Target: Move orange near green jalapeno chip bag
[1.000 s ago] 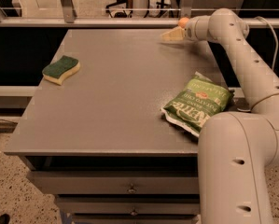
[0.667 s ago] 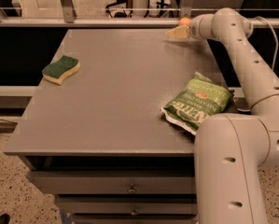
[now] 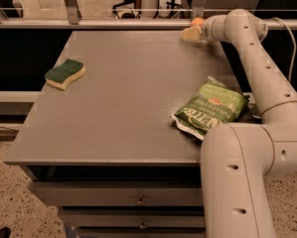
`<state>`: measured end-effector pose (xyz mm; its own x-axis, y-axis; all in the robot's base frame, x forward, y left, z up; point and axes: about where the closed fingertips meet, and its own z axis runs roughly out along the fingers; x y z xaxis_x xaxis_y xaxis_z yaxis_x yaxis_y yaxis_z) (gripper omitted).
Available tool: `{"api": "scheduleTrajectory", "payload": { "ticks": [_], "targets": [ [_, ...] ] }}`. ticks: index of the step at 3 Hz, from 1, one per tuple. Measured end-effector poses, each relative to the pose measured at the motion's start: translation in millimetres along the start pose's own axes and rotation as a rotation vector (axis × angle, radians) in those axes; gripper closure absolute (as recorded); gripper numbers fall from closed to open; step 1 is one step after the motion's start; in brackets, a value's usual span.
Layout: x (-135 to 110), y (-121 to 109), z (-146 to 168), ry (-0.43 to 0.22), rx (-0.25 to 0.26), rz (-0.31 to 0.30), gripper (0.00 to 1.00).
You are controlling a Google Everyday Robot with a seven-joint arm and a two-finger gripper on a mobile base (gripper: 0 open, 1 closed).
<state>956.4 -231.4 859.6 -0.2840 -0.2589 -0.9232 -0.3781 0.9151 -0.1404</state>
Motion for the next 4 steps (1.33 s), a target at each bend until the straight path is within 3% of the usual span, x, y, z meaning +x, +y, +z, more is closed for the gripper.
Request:
{"api": "scheduleTrajectory", "payload": {
  "ticks": [1,3,4],
  "targets": [
    [-0.1,-0.7,1.9,0.004,0.001,-0.010,0.55],
    [1.4,-4.3,-0.6,0.014,0.003,-0.025,0.99],
    [-10.6,3.6,-18.8,0.028,-0.040,-0.051,1.00]
  ]
}}
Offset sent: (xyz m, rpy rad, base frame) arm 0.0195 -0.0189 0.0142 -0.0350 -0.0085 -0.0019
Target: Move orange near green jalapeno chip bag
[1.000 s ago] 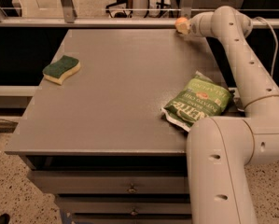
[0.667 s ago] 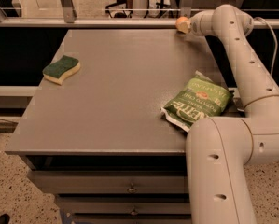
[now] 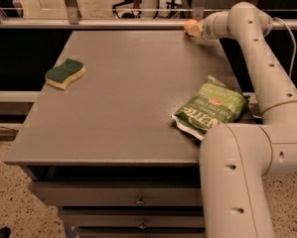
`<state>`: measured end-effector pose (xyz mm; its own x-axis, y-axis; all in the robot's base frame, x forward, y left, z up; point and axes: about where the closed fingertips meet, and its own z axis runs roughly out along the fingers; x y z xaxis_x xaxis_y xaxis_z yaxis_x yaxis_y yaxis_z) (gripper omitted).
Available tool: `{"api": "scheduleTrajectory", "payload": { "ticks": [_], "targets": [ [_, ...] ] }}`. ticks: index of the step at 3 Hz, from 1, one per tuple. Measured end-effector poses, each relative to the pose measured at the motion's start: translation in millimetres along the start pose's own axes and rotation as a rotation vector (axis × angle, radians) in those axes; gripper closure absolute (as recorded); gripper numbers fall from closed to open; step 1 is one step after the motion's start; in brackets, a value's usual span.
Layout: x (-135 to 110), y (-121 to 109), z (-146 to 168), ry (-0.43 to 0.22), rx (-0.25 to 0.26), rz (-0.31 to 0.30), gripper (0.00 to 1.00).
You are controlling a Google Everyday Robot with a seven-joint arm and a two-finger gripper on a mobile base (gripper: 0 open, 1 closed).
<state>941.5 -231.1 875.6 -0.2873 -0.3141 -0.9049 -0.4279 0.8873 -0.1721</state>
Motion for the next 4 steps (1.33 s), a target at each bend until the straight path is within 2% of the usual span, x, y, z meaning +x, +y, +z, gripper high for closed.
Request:
{"api": "scheduleTrajectory", "payload": {
  "ticks": [1,3,4],
  "targets": [
    [-8.5,21.7,-32.0,0.051,-0.088,-0.054,1.00],
    [-9.0,59.3,-93.3,0.098,-0.183,-0.121,1.00],
    [-8.3,89.0,-132.5,0.084,-0.250,-0.132,0.85]
  ]
}}
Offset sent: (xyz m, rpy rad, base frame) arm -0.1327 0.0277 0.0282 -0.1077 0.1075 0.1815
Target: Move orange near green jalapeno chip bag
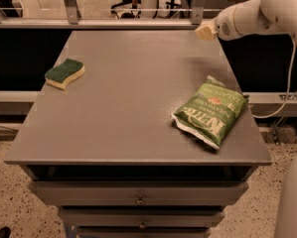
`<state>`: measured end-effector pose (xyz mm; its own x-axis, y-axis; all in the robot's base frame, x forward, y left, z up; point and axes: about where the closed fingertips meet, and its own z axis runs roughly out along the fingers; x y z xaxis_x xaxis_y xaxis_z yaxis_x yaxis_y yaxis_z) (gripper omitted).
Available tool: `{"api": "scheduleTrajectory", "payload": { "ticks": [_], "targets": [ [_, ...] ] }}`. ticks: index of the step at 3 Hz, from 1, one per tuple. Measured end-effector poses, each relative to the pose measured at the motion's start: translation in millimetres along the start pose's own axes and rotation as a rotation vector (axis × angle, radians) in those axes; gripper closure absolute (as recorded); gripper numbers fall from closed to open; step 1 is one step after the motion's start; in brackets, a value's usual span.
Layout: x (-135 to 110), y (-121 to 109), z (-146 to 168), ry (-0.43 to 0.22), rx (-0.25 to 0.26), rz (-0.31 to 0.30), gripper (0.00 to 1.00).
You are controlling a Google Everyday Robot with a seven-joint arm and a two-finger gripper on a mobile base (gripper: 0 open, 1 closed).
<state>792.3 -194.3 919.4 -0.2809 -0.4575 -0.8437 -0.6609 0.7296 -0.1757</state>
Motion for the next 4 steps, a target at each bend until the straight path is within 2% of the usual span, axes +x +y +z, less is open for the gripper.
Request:
{"api": "scheduleTrajectory", "payload": {
  "ticks": [1,2,3,4],
  "targets": [
    [-2.0,47.0,-30.5,-0.034,-0.072,-0.006,0.62],
    [-5.6,85.6,-45.2,-0.066,-0.153,-0.009,0.39],
    [-12.4,118.2,-45.5,-0.077,-0.248,-0.035,0.15],
    [-11.9,121.6,-43.7,-0.074,-0.258,-0.036,0.00]
  ]
}}
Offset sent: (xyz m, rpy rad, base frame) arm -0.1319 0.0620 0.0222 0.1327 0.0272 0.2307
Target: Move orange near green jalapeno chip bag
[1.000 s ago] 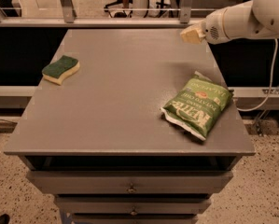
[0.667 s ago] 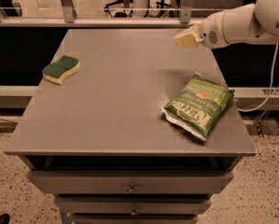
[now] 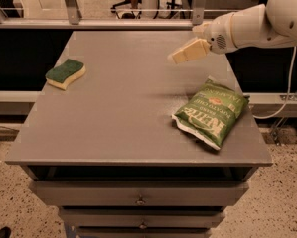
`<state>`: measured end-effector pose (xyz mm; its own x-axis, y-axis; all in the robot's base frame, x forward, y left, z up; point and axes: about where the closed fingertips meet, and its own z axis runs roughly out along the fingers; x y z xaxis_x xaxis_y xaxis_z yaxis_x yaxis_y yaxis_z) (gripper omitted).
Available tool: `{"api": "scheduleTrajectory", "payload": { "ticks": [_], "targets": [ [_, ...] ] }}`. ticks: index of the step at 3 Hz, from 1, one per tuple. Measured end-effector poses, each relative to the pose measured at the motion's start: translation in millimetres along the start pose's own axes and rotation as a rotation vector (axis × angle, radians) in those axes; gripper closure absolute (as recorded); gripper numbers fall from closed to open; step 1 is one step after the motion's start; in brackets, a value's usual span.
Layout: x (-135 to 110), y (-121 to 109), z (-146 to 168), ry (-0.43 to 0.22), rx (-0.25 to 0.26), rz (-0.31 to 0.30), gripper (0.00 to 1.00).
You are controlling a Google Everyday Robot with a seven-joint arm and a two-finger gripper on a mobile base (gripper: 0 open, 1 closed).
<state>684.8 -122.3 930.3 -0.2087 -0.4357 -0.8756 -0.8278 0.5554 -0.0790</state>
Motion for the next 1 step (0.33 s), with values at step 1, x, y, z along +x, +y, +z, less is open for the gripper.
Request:
{"api": "scheduleTrajectory", "payload": {
  "ticks": [1],
  "targets": [
    [0.0,0.0,0.2,0.000,0.000,0.000,0.00]
  ]
}}
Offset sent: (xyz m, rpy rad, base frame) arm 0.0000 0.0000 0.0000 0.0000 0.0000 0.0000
